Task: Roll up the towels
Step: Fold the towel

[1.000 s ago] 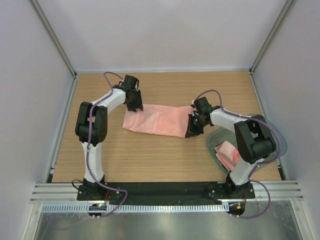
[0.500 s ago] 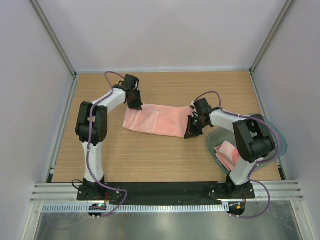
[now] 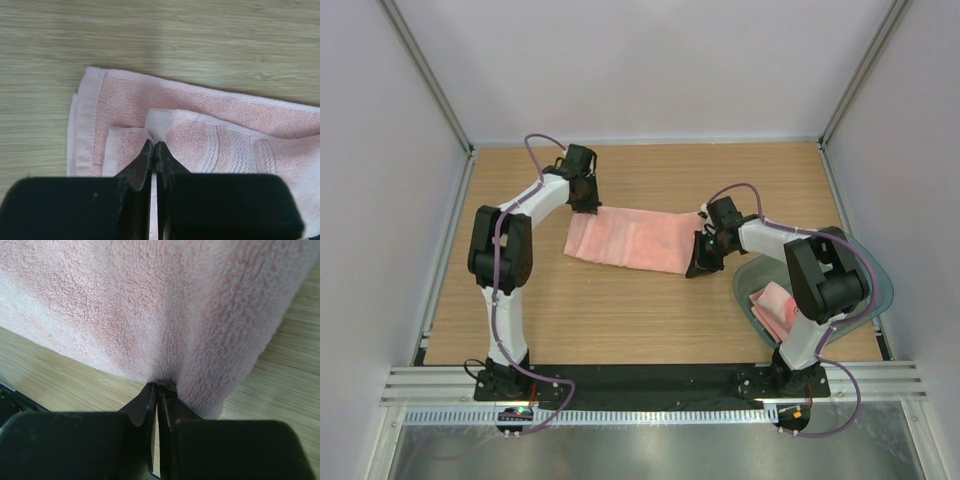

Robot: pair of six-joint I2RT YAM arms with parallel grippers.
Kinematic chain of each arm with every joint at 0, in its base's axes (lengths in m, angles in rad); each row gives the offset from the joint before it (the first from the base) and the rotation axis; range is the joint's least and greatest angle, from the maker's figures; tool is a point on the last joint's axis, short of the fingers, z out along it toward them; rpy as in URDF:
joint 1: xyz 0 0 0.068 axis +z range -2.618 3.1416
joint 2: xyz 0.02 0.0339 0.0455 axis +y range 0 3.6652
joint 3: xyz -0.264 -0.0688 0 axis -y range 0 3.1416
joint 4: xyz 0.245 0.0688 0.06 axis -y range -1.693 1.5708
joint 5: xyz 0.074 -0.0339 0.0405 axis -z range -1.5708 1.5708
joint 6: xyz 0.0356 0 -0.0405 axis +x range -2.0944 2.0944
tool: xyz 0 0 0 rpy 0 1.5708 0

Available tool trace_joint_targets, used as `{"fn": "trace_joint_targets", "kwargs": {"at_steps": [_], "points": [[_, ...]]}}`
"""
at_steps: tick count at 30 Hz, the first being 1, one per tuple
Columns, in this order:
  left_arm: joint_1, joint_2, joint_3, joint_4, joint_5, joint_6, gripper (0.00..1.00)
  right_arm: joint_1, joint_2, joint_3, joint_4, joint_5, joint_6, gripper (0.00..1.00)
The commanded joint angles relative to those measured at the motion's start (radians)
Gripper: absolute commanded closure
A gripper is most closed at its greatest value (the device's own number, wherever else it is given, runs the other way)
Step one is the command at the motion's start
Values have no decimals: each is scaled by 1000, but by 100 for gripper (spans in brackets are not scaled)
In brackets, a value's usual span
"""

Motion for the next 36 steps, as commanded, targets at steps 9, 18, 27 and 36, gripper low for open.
{"fn": "trace_joint_targets", "kwargs": {"at_steps": [9, 18, 27, 36], "points": [[13, -119, -8, 52, -191, 15, 100, 4, 41, 0, -13, 47, -16, 92], [43, -73, -27, 46, -222, 21, 91, 7, -16, 68, -70, -16, -20, 73], [60, -147, -42, 13, -216, 7, 43, 18, -137, 211, -96, -177, -4, 52], [57, -308, -146, -84, -165, -78, 55, 12, -45, 342, -96, -214, 16, 57]]}}
